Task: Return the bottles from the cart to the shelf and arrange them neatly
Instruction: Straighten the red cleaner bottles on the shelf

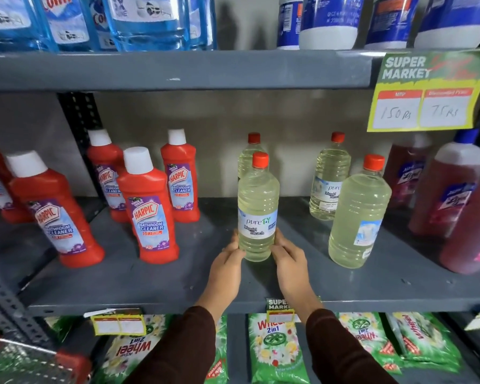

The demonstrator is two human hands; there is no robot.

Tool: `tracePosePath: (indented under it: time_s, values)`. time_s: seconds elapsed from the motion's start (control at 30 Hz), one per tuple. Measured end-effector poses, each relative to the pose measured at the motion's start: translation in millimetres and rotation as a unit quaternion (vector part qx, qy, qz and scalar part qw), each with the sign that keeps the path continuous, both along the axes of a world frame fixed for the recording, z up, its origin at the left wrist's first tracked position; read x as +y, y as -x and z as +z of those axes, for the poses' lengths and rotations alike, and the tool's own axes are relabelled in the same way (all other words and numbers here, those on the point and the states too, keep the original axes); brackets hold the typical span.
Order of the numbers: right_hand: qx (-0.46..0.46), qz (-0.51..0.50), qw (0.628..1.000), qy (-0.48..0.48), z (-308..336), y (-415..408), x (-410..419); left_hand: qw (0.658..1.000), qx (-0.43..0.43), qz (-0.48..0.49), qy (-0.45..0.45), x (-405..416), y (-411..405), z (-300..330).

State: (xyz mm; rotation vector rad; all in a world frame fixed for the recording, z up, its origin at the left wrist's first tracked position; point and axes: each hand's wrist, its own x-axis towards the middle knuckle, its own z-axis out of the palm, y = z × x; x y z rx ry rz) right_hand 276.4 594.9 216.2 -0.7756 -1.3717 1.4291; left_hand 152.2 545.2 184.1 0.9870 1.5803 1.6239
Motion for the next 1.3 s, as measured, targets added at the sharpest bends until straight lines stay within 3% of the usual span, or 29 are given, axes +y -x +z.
tracePosePath:
  time_s: [0.1,0.2,0.3,0.4,0.57,0.7,0.9,1.07,1.3]
  values:
    - [0.008,-0.13,0.991,-0.039,-4,-8,-13,0.998,-0.009,0.019,-0.06,-31,-9,17]
    - [0.056,-0.191,0.97,-0.14,-1,-9,-47,0.979,-0.028,0.131,-0.156,-86,6,16]
    - [0.043,-0.106,0.978,-0.175,5,22,-75,0.94,-0.082,0.251,-0.214,-123,47,10]
    - [-0.022,0.037,0.993,-0.113,3,78,-85,0.923,-0.121,0.302,-0.204,-124,93,15]
    - [-0.129,0.14,0.979,-0.079,3,148,-79,0.972,-0.032,0.219,-0.08,-94,131,26]
    - [-0.163,0.127,0.972,-0.114,-5,158,-80,0.985,0.017,0.168,-0.017,-98,134,22]
    - [-0.151,0.093,0.98,-0.094,-6,158,-80,0.987,0.09,0.111,0.077,-98,137,25]
    - [-0.151,0.065,0.982,-0.095,-5,155,-80,0.984,0.128,0.069,0.102,-97,135,31]
    - [-0.145,0.063,0.984,-0.088,-5,155,-82,0.988,0.093,0.078,0.098,-97,133,33]
